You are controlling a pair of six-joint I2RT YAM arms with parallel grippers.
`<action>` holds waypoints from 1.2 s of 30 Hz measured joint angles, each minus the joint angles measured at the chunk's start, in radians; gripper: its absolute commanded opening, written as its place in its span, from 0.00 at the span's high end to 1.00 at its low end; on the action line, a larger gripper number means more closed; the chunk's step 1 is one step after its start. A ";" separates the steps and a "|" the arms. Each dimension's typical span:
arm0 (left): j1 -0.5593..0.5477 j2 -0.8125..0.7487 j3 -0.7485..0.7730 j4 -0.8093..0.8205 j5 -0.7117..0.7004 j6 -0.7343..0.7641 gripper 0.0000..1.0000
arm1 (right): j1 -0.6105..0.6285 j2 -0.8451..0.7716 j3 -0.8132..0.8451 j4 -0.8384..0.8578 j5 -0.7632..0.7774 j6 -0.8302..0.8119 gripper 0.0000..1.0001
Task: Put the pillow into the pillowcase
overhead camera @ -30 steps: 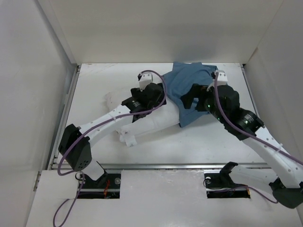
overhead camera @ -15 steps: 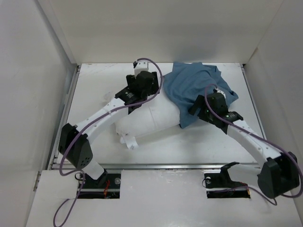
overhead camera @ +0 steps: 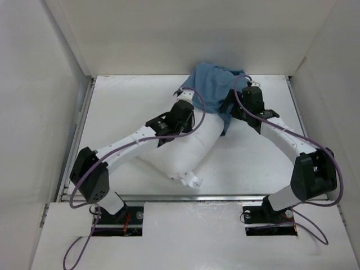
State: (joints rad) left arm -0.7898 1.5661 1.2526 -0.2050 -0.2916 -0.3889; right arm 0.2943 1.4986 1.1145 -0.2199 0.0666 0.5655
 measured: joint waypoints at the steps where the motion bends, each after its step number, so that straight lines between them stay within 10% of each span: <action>1: -0.025 -0.021 -0.006 -0.006 0.017 0.000 0.69 | 0.000 0.000 0.005 0.007 0.000 -0.002 0.00; 5: -0.099 -0.079 -0.003 -0.066 0.029 0.001 0.02 | 0.001 -0.012 0.013 0.017 0.016 -0.008 0.00; 13: -0.197 -0.058 0.184 -0.209 -0.140 0.093 0.00 | -0.023 -0.317 -0.095 -0.073 0.122 0.015 0.00; 28: -0.282 0.502 0.506 -0.437 -0.339 0.148 0.00 | -0.053 -0.458 -0.236 -0.169 0.143 0.079 0.00; 30: -0.272 0.517 0.520 -0.442 -0.347 0.146 0.19 | -0.053 -0.458 -0.248 -0.157 0.110 0.078 0.00; 31: -0.267 0.525 0.529 -0.443 -0.351 0.144 0.77 | -0.053 -0.457 -0.256 -0.150 0.098 0.077 0.00; 32: -0.260 0.535 0.541 -0.446 -0.355 0.140 1.00 | -0.053 -0.457 -0.266 -0.145 0.087 0.078 0.00; 36: -0.240 0.572 0.585 -0.465 -0.379 0.130 1.00 | -0.054 -0.456 -0.327 -0.107 0.040 0.077 0.00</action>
State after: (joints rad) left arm -1.0298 2.1384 1.8374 -0.6697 -0.6704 -0.2588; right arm 0.2401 1.0428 0.7876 -0.3267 0.1070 0.6430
